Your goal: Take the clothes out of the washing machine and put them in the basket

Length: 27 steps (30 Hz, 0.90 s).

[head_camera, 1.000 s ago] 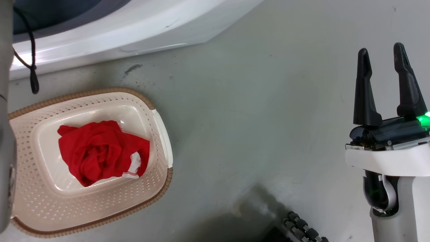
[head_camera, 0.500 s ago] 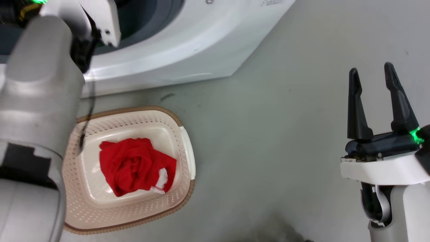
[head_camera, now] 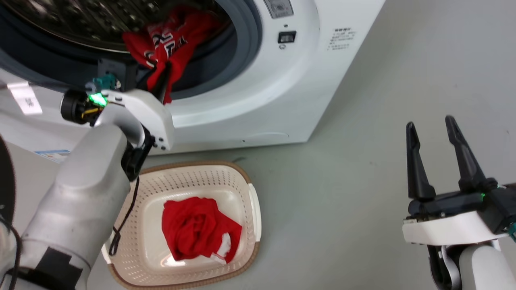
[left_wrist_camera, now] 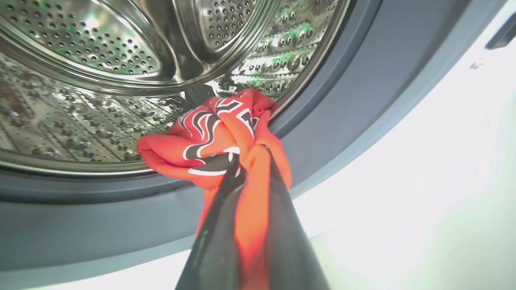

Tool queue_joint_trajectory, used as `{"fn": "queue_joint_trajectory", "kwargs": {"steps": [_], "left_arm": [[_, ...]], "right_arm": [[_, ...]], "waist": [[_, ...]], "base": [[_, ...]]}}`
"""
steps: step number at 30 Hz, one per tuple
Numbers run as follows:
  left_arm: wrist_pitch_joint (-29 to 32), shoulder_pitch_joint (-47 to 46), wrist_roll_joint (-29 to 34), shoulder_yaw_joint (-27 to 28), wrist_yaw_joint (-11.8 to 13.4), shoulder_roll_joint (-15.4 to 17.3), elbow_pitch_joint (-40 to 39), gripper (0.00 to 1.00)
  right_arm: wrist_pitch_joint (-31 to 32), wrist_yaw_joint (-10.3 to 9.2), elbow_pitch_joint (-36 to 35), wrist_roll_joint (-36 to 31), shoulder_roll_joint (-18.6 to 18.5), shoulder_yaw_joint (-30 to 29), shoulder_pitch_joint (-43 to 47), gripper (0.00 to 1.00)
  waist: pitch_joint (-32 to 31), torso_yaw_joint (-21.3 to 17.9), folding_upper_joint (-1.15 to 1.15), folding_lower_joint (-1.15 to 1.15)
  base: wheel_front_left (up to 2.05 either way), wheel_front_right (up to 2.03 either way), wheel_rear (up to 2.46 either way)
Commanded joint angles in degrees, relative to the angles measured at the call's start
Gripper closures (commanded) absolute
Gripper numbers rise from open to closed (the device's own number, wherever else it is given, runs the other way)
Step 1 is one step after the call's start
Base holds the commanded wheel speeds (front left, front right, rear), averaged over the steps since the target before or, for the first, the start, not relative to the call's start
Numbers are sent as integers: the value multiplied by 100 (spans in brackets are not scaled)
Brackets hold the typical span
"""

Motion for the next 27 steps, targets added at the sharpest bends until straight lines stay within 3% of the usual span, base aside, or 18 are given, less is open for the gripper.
{"fn": "queue_joint_trajectory", "kwargs": {"steps": [1,6,12,27], "left_arm": [[-54,125,-1,-21,-2,31,-62,100],[-250,616,19,-73,54,155,-530,100],[-317,1141,65,-53,332,365,-1436,100],[376,1972,327,-2,1397,1320,-4613,100]], "right_arm": [[-11,-4,26,-23,4,-9,99,0],[-12,-4,98,-67,4,-34,329,0],[-11,-4,172,-76,4,-43,566,0],[-11,-4,277,-85,4,-24,948,0]], "waist": [[-285,192,0,1],[-687,352,0,1],[-1076,471,0,1],[-1658,580,0,1]], "base": [[0,0,0],[0,0,0],[0,0,0],[0,0,0]]}}
